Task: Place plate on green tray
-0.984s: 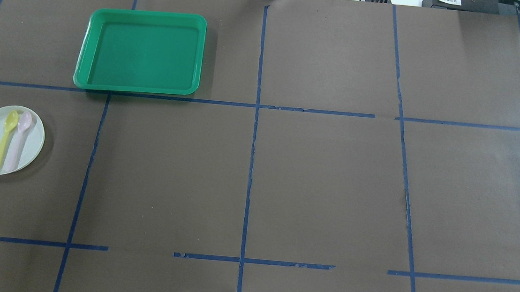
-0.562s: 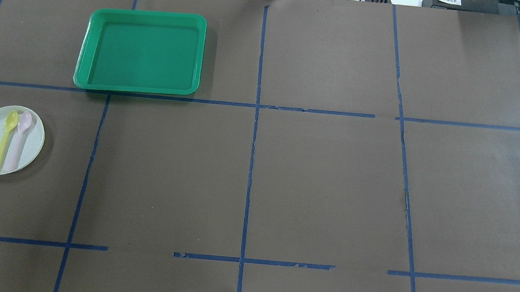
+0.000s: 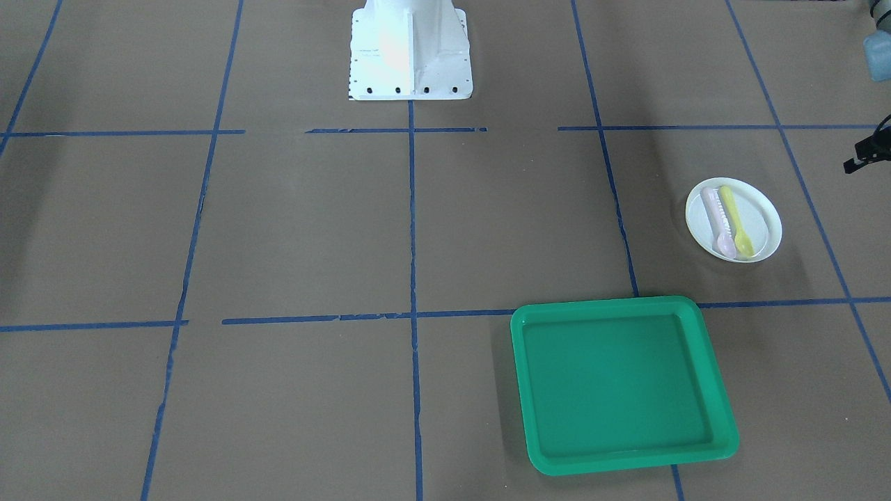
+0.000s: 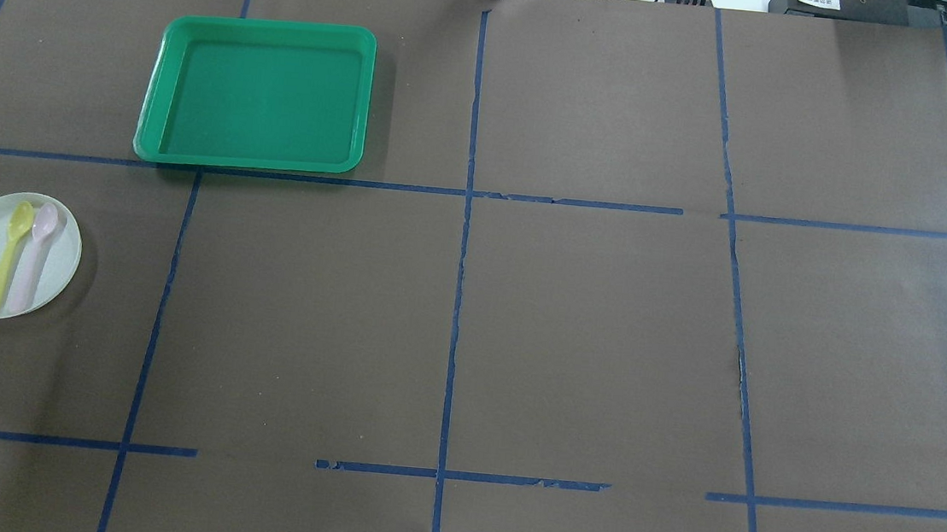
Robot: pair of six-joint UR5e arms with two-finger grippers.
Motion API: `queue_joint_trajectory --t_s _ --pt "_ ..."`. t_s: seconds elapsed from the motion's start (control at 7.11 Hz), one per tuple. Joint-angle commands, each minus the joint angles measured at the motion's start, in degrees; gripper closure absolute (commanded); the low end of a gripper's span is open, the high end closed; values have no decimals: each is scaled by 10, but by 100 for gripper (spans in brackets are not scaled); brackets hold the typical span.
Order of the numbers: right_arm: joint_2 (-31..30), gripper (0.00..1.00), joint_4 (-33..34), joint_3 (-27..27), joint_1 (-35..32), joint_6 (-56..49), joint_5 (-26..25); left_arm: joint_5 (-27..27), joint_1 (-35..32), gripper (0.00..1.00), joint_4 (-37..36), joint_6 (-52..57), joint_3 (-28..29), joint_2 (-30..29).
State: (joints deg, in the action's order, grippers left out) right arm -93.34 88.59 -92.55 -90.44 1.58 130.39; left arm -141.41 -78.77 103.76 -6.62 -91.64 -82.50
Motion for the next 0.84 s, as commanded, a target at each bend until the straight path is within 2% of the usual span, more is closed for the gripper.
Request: queue_joint_trajectory --t_s 0.0,0.14,0.28,0.42,0.56,0.7 --pt "0 0 0 0 0 0 0 -3 78 0 222 -193 101 -19" --pt "0 0 0 0 0 0 0 2 111 0 286 -267 143 -43" --pt "0 0 0 0 0 0 0 40 129 0 295 -290 151 -56" --pt "0 0 0 0 0 0 0 47 131 3 295 -289 151 -57" --pt "0 0 0 0 0 0 0 47 132 22 293 -291 150 -57" --pt "0 0 0 0 0 0 0 45 132 35 290 -292 149 -57"
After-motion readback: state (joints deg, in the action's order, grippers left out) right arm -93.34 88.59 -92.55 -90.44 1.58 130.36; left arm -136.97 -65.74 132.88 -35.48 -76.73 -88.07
